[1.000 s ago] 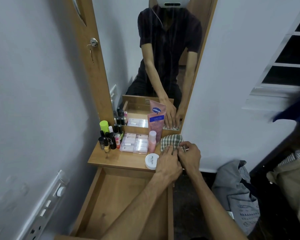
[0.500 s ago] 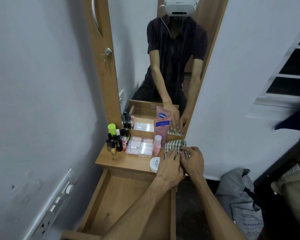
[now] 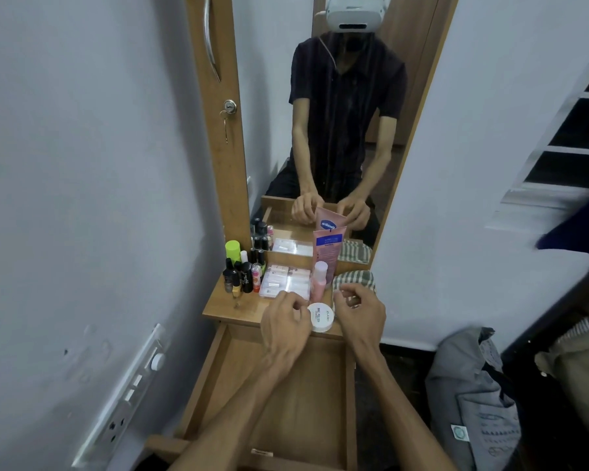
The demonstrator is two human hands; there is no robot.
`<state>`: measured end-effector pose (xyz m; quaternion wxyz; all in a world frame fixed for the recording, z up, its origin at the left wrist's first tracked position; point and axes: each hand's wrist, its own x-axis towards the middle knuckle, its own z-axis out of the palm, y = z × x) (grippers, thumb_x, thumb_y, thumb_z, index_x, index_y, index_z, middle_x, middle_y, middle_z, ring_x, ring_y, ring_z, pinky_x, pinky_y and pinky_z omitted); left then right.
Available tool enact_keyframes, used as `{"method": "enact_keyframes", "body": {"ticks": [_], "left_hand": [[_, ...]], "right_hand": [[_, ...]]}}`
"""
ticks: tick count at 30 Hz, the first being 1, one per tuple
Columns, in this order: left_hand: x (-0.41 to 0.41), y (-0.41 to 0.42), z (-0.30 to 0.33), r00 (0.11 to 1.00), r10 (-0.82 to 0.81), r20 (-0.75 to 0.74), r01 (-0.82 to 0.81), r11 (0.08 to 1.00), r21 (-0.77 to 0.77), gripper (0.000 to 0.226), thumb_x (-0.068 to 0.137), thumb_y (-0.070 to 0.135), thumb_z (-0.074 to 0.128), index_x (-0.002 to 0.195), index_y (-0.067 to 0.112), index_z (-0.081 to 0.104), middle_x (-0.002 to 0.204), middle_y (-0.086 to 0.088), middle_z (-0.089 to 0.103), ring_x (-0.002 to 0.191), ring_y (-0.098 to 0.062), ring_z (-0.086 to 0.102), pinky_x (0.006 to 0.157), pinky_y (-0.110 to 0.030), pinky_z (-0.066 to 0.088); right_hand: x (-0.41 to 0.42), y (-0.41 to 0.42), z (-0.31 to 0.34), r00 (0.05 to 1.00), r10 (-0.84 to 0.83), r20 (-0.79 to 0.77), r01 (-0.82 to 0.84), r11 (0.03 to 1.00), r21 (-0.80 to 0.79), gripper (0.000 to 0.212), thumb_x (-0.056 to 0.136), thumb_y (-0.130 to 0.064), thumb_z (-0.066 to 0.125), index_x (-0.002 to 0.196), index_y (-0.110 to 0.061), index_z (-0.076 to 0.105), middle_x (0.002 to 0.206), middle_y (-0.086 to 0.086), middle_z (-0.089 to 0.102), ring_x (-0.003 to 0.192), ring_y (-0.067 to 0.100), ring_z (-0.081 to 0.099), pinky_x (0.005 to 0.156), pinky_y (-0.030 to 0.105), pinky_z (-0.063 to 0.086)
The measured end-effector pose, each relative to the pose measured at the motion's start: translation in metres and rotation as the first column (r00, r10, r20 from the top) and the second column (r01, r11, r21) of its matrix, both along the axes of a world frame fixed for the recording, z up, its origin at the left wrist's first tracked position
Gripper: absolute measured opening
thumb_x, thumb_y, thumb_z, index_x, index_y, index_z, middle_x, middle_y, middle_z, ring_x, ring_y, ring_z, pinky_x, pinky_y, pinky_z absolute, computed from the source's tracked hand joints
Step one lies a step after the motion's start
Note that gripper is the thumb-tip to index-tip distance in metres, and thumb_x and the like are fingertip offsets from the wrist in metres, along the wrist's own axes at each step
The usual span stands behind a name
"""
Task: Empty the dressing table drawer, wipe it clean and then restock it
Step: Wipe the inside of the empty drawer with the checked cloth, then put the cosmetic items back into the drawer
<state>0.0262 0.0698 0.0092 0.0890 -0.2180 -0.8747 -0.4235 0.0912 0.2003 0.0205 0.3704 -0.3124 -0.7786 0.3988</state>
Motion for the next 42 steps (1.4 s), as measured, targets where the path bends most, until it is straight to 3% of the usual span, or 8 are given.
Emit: {"method": "enact_keyframes", "body": {"ticks": [3, 7, 13, 21, 26, 29, 37, 42], "left_hand": [[-0.014, -0.003, 0.018, 0.999, -0.017, 0.036, 0.016, 0.999, 0.034, 0.006, 0.088, 0.022, 0.066, 0.093, 0.021, 0.066, 0.091, 0.01, 0.061, 0.079, -0.009, 0.057, 0.071, -0.03, 0.049], [-0.026, 0.009, 0.042, 0.994, -0.084, 0.071, 0.078, 0.994, 0.08, 0.024, 0.087, 0.035, 0.067, 0.108, 0.024, 0.066, 0.099, 0.012, 0.062, 0.084, -0.008, 0.056, 0.068, -0.023, 0.041], [-0.034, 0.036, 0.05, 0.986, -0.129, 0.106, 0.131, 0.991, -0.005, 0.041, 0.083, 0.046, 0.073, 0.115, 0.023, 0.064, 0.108, 0.007, 0.063, 0.096, -0.014, 0.059, 0.081, -0.035, 0.051], [-0.03, 0.051, 0.043, 0.991, -0.118, 0.07, 0.119, 0.993, -0.013, 0.025, 0.093, 0.04, 0.062, 0.102, 0.017, 0.068, 0.102, 0.005, 0.065, 0.092, -0.016, 0.061, 0.081, -0.039, 0.052], [-0.021, 0.032, 0.045, 0.997, -0.079, 0.001, 0.078, 0.99, 0.118, 0.023, 0.089, 0.048, 0.064, 0.089, 0.026, 0.059, 0.087, 0.014, 0.061, 0.073, -0.006, 0.057, 0.062, -0.024, 0.04], [-0.017, 0.013, 0.04, 0.996, -0.092, -0.01, 0.092, 0.981, 0.169, 0.023, 0.084, 0.047, 0.074, 0.088, 0.03, 0.058, 0.083, 0.019, 0.06, 0.068, -0.002, 0.06, 0.055, -0.017, 0.044], [0.007, -0.03, 0.004, 0.977, -0.215, -0.009, 0.213, 0.961, 0.177, 0.032, 0.074, 0.046, 0.072, 0.101, 0.033, 0.062, 0.08, 0.022, 0.062, 0.081, 0.004, 0.062, 0.06, -0.008, 0.048], [0.018, -0.034, -0.013, 0.961, -0.263, 0.081, 0.258, 0.963, 0.076, 0.022, 0.076, 0.039, 0.074, 0.096, 0.032, 0.067, 0.092, 0.019, 0.066, 0.08, -0.001, 0.062, 0.068, -0.024, 0.056]], "right_hand": [[-0.009, -0.009, 0.008, 0.997, 0.031, 0.073, -0.031, 0.999, 0.008, 0.01, 0.081, -0.034, 0.078, 0.086, -0.03, 0.07, 0.082, -0.014, 0.069, 0.078, 0.005, 0.063, 0.07, 0.029, 0.054], [-0.008, -0.013, 0.0, 0.953, 0.113, 0.282, -0.147, 0.984, 0.1, 0.033, 0.075, -0.052, 0.075, 0.094, -0.025, 0.075, 0.09, -0.007, 0.072, 0.081, 0.007, 0.062, 0.068, 0.027, 0.053], [-0.001, -0.026, -0.016, 0.859, 0.076, 0.506, -0.215, 0.951, 0.221, 0.059, 0.074, -0.061, 0.073, 0.118, -0.024, 0.065, 0.106, 0.003, 0.063, 0.1, 0.022, 0.06, 0.088, 0.038, 0.052], [0.004, -0.021, -0.012, 0.87, 0.092, 0.485, -0.218, 0.953, 0.21, 0.05, 0.079, -0.059, 0.072, 0.11, -0.019, 0.069, 0.109, 0.001, 0.064, 0.102, 0.019, 0.06, 0.091, 0.039, 0.05], [0.031, -0.024, -0.011, 0.917, 0.097, 0.386, -0.193, 0.956, 0.22, 0.044, 0.073, -0.051, 0.078, 0.1, -0.016, 0.072, 0.096, 0.0, 0.064, 0.09, 0.018, 0.06, 0.074, 0.033, 0.047], [0.052, -0.031, -0.018, 0.907, 0.124, 0.402, -0.228, 0.948, 0.222, 0.05, 0.071, -0.054, 0.077, 0.103, -0.017, 0.071, 0.096, 0.001, 0.063, 0.09, 0.018, 0.058, 0.076, 0.035, 0.047], [0.09, -0.065, -0.045, 0.773, 0.18, 0.608, -0.359, 0.915, 0.185, 0.057, 0.064, -0.065, 0.069, 0.105, -0.026, 0.062, 0.103, -0.008, 0.06, 0.096, 0.012, 0.056, 0.084, 0.03, 0.043], [0.085, -0.083, -0.053, 0.61, 0.194, 0.769, -0.434, 0.893, 0.119, 0.064, 0.072, -0.053, 0.078, 0.121, -0.019, 0.059, 0.118, 0.0, 0.061, 0.11, 0.019, 0.058, 0.093, 0.031, 0.047]]}}
